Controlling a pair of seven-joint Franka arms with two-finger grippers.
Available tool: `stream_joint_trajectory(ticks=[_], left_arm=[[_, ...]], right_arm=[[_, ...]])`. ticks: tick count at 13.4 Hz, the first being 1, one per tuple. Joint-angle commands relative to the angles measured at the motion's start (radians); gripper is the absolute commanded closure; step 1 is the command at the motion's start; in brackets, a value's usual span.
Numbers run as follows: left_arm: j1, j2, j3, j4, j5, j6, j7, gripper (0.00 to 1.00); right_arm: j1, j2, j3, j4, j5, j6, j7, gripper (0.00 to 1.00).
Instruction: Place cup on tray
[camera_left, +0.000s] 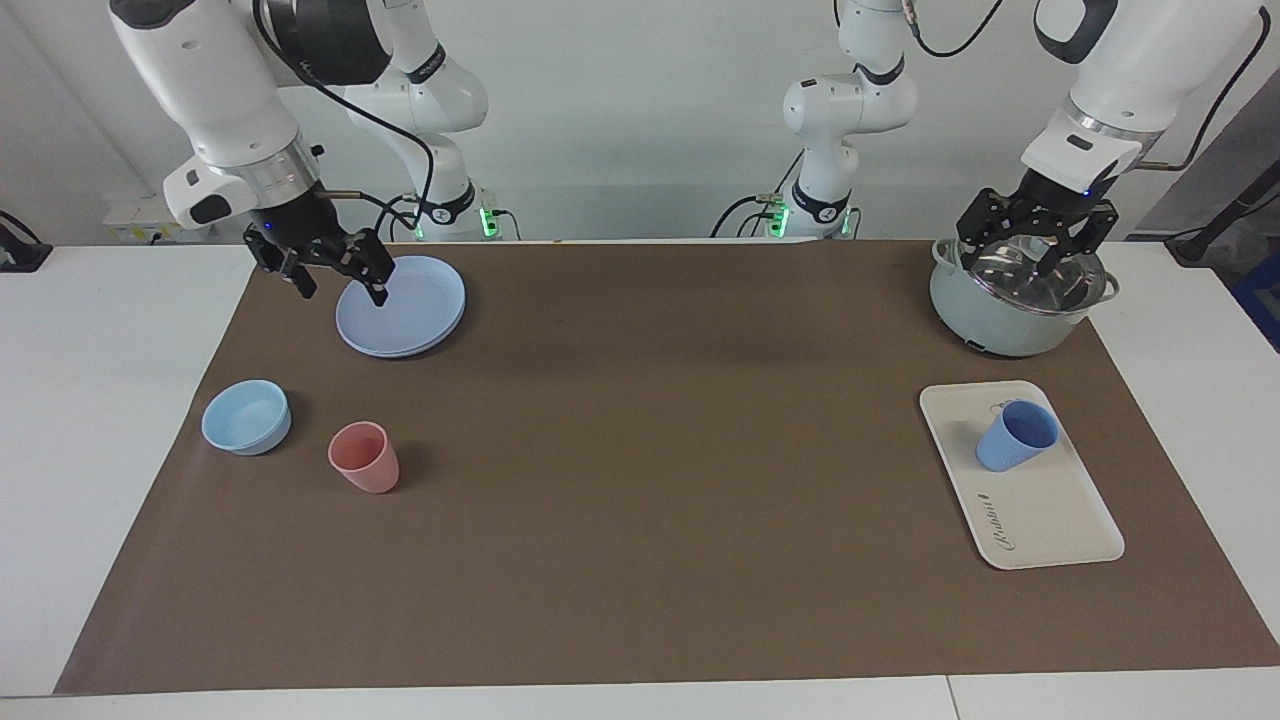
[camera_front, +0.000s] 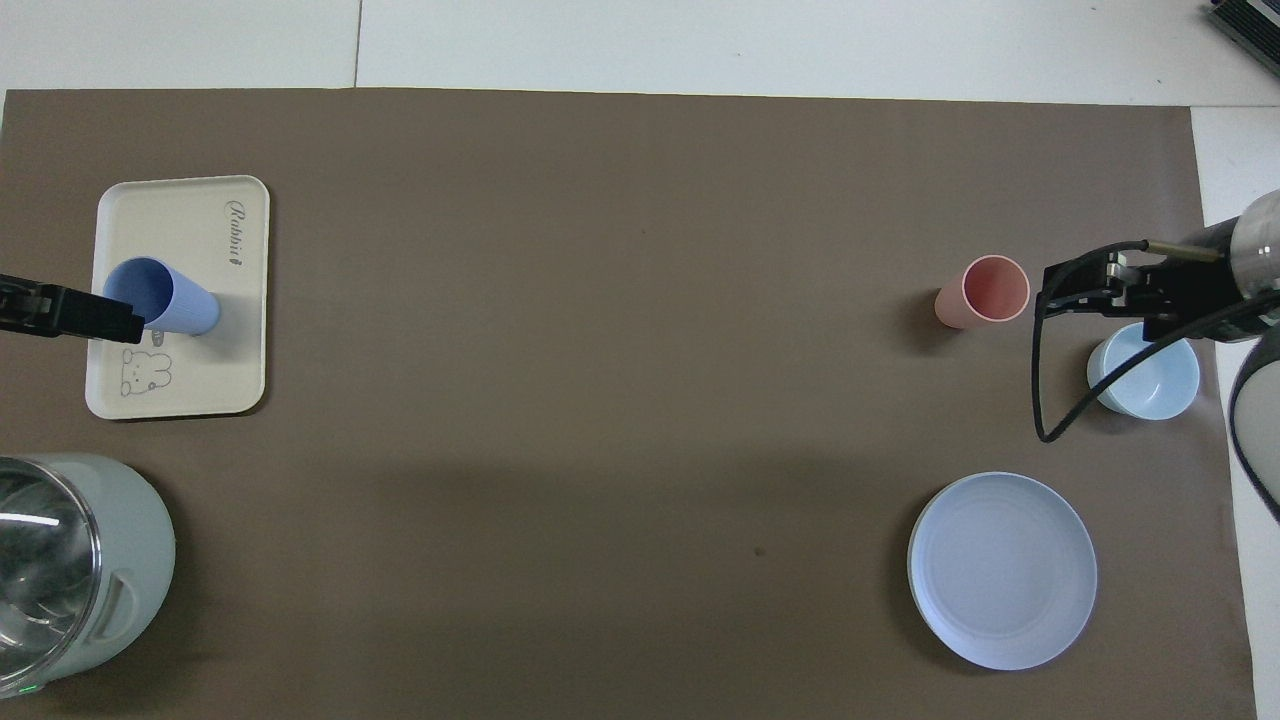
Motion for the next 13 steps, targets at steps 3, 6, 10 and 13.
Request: stream_joint_trajectory(ticks=[3, 6, 10, 13], left_arm=[[-0.003, -0.029, 0.018, -0.036, 0.017, 0.015, -0.018, 0.00], [0.011, -0.029, 0.018, -0.036, 0.017, 0.013, -0.018, 0.00], [0.011, -0.029, 0.018, -0.038, 0.017, 0.015, -0.018, 0.00], [0.011, -0.029, 0.018, -0.036, 0.017, 0.013, -0.018, 0.00]], right_arm=[[0.003, 0.015, 0.013, 0.018, -0.042, -0.025, -0.032, 0.00], [0.005, 0.010, 0.033, 0.012, -0.039, -0.038, -0.065, 0.00], [0.005, 0.005, 0.050, 0.007, -0.039, -0.039, -0.072, 0.00], [0.005, 0.004, 0.057, 0.007, -0.039, -0.047, -0.070, 0.00]])
